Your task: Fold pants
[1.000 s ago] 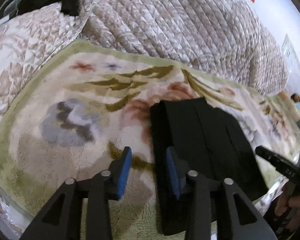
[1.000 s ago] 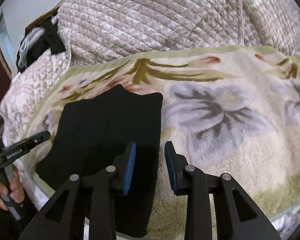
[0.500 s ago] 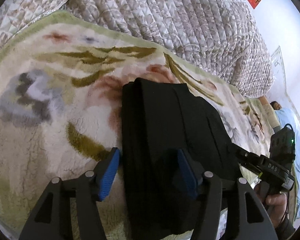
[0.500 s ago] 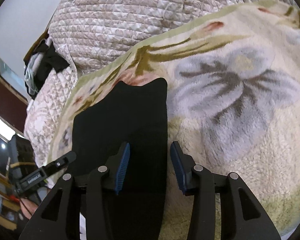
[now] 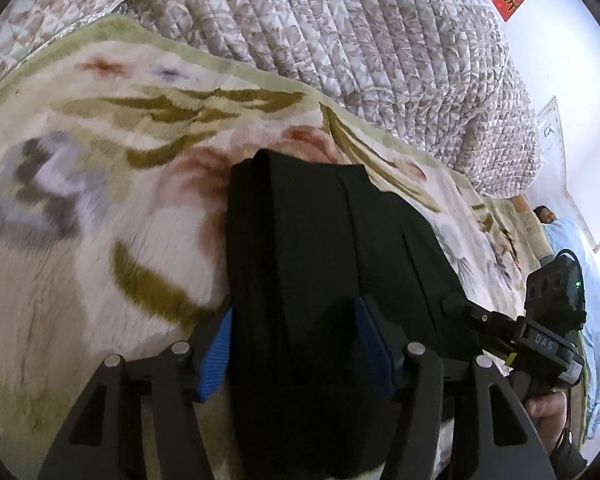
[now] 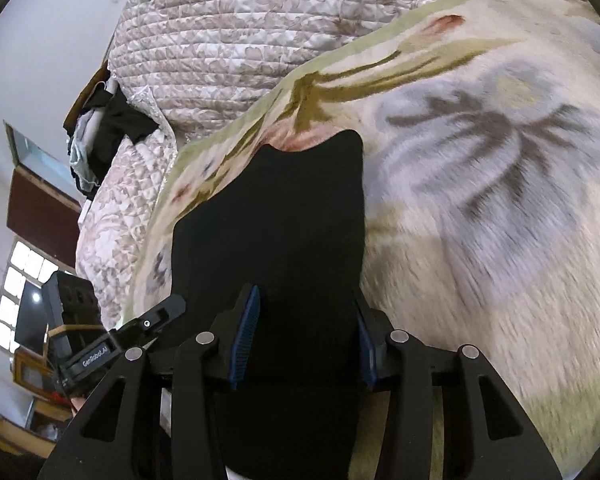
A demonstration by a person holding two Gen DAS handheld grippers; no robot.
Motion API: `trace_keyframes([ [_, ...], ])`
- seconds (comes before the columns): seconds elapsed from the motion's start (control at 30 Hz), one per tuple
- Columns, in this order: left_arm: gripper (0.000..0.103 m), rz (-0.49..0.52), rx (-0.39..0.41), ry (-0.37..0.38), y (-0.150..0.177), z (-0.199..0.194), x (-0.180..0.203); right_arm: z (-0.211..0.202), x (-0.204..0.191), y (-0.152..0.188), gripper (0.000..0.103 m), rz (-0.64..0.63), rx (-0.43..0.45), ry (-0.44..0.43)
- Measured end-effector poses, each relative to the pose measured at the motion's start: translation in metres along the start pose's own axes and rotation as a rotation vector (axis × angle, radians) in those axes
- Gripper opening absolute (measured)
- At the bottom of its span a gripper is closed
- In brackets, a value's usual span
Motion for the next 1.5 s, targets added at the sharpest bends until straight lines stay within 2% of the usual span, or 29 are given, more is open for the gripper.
trace_keyframes([
  [0.07,0.054,0.012,0.007,-0.009,0.001,-0.002,0.002,0.001,-0.001,-0.001,0.044,-0.004,0.002,0.006],
  [0.13,0.044,0.037,0.019,-0.023,0.002,-0.006,0.005,-0.001,-0.003,0.002,0.033,-0.034,0.006,0.029],
  [0.2,0.038,0.069,0.032,-0.039,0.002,-0.01,0.01,-0.003,-0.003,0.004,0.026,-0.045,0.008,0.041],
  [0.3,0.031,0.12,0.053,-0.071,-0.001,-0.016,0.02,-0.006,-0.007,0.004,0.019,-0.056,0.019,0.042],
  [0.4,0.025,0.139,0.067,-0.07,-0.005,-0.023,0.028,-0.011,-0.015,0.002,0.017,-0.083,0.036,0.046],
  [0.7,0.023,0.186,0.088,-0.064,-0.015,-0.041,0.043,-0.026,-0.048,-0.003,0.017,-0.127,0.072,0.01],
  [0.93,0.023,0.189,0.11,-0.071,-0.049,-0.047,0.036,-0.021,-0.075,-0.026,0.017,-0.192,0.077,-0.02],
  [1.27,0.023,0.22,0.13,-0.131,-0.125,-0.021,0.002,0.036,-0.101,-0.089,0.017,-0.274,0.061,-0.029],
  [1.4,0.024,0.217,0.124,-0.149,-0.146,0.003,-0.017,0.062,-0.095,-0.111,0.017,-0.276,0.052,-0.028],
  [1.5,0.031,0.163,0.077,-0.185,-0.147,0.031,-0.047,0.086,-0.076,-0.12,0.018,-0.275,0.037,0.003],
])
Point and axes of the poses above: each gripper's, at about its wrist camera, not at the fingertips, and z roughly the way its jaws point, x to its right, y to its underside, the point moved 10 cm from there along z, roughly the way its jaws point, and after that the axes turned 1 degree about x, right-handed, at the moved point
